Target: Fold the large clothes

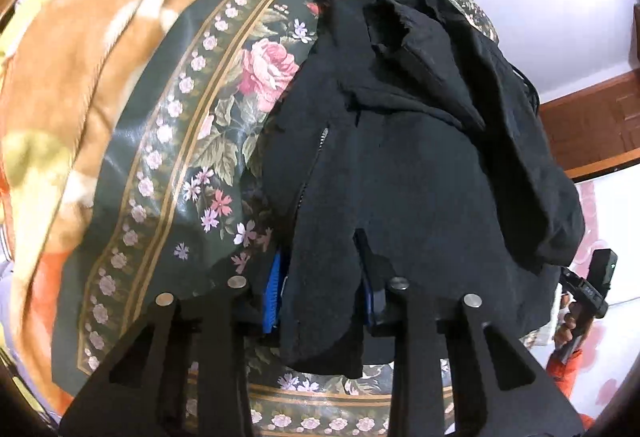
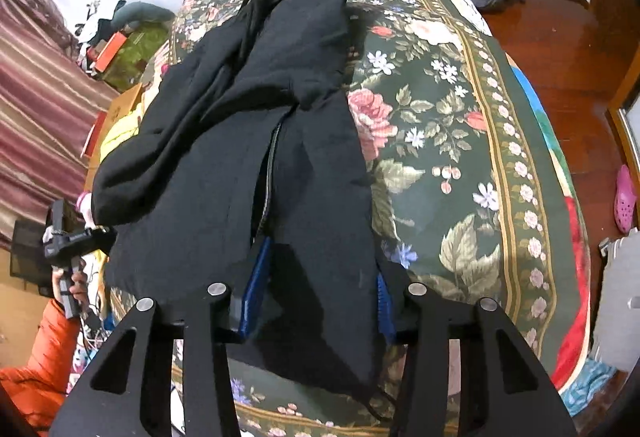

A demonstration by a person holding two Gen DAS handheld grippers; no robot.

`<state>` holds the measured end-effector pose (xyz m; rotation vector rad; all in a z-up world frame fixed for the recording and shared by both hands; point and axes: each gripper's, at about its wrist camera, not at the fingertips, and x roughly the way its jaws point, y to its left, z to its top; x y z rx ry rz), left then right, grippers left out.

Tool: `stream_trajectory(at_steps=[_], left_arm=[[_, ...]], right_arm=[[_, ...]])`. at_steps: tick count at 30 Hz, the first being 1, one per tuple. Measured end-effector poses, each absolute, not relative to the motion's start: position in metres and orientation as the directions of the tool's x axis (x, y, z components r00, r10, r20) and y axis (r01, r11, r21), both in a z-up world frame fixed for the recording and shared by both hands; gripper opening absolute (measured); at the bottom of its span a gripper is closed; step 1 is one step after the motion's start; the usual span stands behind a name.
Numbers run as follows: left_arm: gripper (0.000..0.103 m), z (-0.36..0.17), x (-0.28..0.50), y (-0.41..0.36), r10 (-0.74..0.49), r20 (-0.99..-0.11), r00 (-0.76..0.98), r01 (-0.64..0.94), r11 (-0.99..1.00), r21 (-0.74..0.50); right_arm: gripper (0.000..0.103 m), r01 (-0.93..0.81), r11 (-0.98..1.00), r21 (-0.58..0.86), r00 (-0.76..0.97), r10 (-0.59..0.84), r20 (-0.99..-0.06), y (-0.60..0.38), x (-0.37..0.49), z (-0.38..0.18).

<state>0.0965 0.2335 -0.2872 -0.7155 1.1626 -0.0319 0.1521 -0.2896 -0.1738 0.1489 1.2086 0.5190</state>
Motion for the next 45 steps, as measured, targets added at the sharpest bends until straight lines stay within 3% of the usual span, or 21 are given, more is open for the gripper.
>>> stream_trajectory(at_steps=[3, 7, 9, 11, 23, 27, 38, 42, 45], left_arm=[[0.045, -0.309, 0.098, 0.232, -0.389, -0.835, 0.390, -0.372, 0.763, -0.529], [0.047, -0.320, 0.098, 0.239, -0.423, -0.812, 0.404, -0.406, 0.712, -0.573], [0.042, -0.310, 0.099, 0.234, -0.428, -0.811, 0.399, -0.372, 0.733, -0.570], [0.028, -0.292, 0.102, 0.226, -0.403, -0.826, 0.395, -0.331, 0.776, -0.536], [0.021, -0.152, 0.153, 0.229, -0.545, -0.571, 0.614, -0.123, 0.648, -0.751], [0.021, -0.128, 0.179, 0.244, -0.534, -0.526, 0.662, -0.101, 0.632, -0.769], [0.018, -0.169, 0.294, 0.297, -0.410, -0.590, 0.696, -0.214, 0.666, -0.715], [0.018, -0.212, 0.323, 0.316, -0.304, -0.694, 0.653, -0.325, 0.715, -0.618], [0.019, -0.247, 0.339, 0.314, -0.221, -0.797, 0.562, -0.365, 0.799, -0.479]], right_arm=[[0.043, -0.277, 0.864, 0.421, 0.236, 0.486, -0.842, -0.294, 0.148, -0.184], [0.043, -0.220, 0.848, 0.483, 0.242, 0.527, -0.815, -0.302, 0.142, -0.189], [0.034, -0.211, 0.841, 0.498, 0.244, 0.538, -0.807, -0.302, 0.138, -0.185], [0.008, -0.221, 0.839, 0.497, 0.259, 0.542, -0.800, -0.298, 0.138, -0.174], [0.005, -0.392, 0.767, 0.507, 0.360, 0.635, -0.683, -0.258, 0.194, -0.072], [0.005, -0.451, 0.785, 0.425, 0.426, 0.608, -0.670, -0.236, 0.224, -0.055], [0.004, -0.364, 0.838, 0.406, 0.443, 0.540, -0.716, -0.215, 0.346, -0.105], [0.004, -0.283, 0.868, 0.407, 0.435, 0.494, -0.752, -0.228, 0.385, -0.135], [0.004, -0.216, 0.883, 0.417, 0.402, 0.470, -0.786, -0.236, 0.404, -0.166]])
